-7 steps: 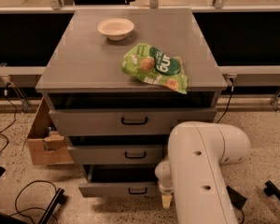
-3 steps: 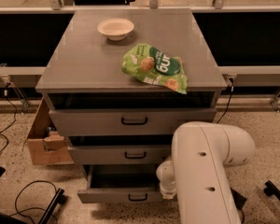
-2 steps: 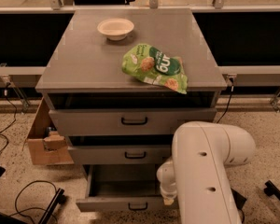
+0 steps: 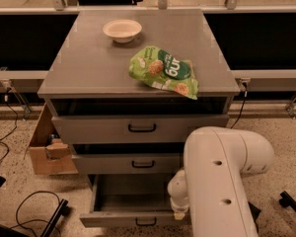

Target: Open bottom drawer

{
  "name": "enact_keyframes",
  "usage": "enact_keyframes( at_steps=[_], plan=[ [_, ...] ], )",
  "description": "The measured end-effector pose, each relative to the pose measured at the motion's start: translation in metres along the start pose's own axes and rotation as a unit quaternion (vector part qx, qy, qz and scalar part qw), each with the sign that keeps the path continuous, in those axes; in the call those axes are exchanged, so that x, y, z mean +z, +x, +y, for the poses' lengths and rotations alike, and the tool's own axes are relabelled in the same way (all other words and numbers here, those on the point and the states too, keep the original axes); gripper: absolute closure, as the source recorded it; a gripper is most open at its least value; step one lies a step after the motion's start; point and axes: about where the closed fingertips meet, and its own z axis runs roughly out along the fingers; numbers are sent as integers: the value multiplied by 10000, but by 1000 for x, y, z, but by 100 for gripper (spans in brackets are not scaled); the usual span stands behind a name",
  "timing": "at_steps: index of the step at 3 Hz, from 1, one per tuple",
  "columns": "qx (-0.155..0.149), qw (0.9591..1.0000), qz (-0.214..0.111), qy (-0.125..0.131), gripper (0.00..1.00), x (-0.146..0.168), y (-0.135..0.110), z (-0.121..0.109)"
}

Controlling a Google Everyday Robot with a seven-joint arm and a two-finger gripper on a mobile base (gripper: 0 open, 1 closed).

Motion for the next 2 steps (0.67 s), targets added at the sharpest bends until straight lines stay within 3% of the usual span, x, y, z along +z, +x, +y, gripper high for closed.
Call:
enact_keyframes(
  at_steps=[2],
  plan=[
    [26,10000,-1,27,100,-2,3,7]
  ],
)
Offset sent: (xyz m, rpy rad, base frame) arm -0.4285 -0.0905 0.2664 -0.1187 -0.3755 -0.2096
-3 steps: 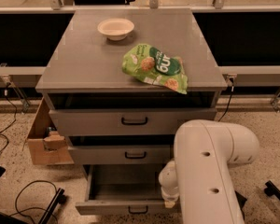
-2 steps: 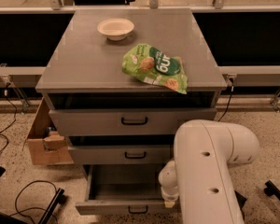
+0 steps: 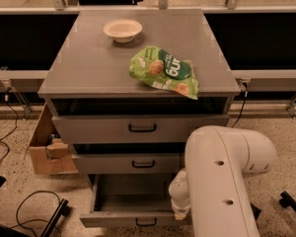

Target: Open bottom drawer

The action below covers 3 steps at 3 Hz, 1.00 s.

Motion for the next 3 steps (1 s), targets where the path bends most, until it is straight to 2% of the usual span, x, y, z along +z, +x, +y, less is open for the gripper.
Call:
enact_keyframes(
  at_steps=[1,2,3],
  plan=[
    [9,10000,7,34,100,-3,2,6],
    [9,10000,7,34,82,-3,2,6],
    [8,10000,10,20,59,-1,3,7]
  ],
)
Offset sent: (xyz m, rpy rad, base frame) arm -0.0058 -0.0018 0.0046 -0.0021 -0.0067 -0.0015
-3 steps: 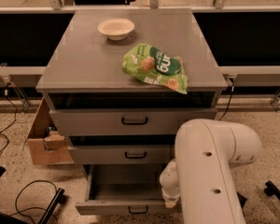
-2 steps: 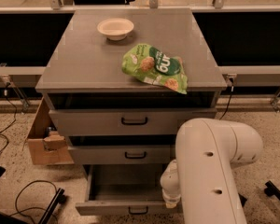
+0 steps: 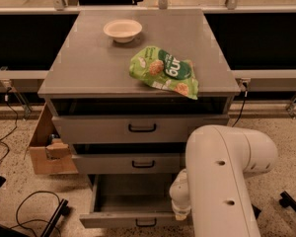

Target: Open bottom drawer

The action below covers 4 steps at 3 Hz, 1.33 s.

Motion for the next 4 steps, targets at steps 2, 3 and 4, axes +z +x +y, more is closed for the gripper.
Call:
enact_keyframes(
  at_steps=[2,3,4],
  plan=[
    [-2,10000,6,-30,5,3,1,3],
    [-2,10000,7,-37,0,3,1,4],
    [6,10000,-21,-74,0,5,2,6]
  ],
)
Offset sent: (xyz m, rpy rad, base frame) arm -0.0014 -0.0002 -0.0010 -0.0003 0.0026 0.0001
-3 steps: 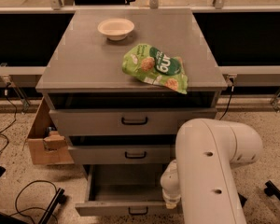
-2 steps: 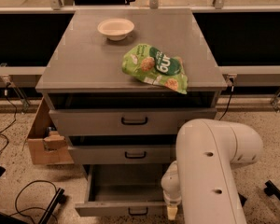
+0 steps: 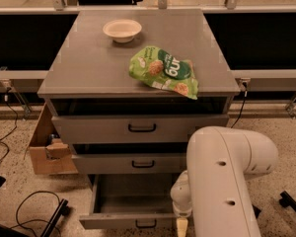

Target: Open bottom drawer

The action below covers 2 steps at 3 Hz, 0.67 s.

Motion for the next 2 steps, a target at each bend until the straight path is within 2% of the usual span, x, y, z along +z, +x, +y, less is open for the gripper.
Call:
enact_keyframes(
  at_steps=[1,2],
  plan=[
    [223,9992,-72,-337,17,28,14,46],
    [483,9966,-204,-638,41,41,24,91]
  ],
)
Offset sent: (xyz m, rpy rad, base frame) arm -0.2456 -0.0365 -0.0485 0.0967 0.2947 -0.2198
